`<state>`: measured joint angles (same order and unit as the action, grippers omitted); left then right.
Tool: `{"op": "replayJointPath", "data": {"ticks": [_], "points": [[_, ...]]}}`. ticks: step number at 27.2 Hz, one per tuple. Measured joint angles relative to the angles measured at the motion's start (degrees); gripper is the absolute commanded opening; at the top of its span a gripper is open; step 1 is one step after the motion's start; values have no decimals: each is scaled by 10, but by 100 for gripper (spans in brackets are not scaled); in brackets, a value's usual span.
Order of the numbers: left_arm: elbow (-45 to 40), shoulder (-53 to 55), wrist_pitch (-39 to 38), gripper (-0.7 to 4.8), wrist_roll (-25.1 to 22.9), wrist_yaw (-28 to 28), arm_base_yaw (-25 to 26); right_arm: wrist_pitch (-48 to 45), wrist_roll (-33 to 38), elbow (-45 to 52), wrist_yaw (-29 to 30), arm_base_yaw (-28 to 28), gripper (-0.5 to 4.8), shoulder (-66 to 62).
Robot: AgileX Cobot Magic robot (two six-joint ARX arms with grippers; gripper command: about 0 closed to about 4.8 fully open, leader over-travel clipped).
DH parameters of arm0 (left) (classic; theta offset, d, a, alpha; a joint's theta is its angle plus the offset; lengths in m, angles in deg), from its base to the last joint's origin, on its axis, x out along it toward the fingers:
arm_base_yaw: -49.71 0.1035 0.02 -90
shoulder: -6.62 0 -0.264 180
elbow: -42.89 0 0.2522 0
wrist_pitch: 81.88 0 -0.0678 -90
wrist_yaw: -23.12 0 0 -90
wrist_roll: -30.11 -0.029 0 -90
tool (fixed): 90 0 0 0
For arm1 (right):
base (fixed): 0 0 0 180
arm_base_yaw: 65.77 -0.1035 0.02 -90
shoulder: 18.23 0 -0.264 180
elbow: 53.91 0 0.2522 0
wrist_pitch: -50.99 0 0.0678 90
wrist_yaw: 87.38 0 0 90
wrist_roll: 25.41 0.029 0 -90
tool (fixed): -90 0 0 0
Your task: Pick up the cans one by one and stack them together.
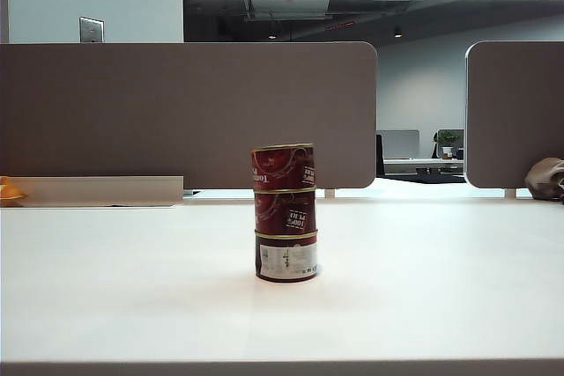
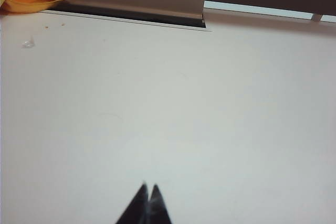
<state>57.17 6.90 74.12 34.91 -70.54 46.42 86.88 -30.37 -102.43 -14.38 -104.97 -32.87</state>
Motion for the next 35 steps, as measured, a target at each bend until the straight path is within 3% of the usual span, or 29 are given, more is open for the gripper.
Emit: {"op": "replayJointPath", "data": {"ticks": [5, 10, 13, 21, 35], "points": [[0, 0, 0, -5, 0, 0, 0, -4, 0, 24, 79, 157, 54, 70], [0, 0, 0, -5, 0, 0, 0, -70, 7, 109, 244, 303, 54, 111], [0, 0, 0, -5, 0, 0, 0, -91, 8, 137, 274, 321, 54, 118], [0, 0, 0, -5, 0, 0, 0, -94, 19, 238, 271, 334, 54, 145], [0, 0, 0, -5, 0, 0, 0, -106, 21, 336, 228, 334, 54, 146]]}}
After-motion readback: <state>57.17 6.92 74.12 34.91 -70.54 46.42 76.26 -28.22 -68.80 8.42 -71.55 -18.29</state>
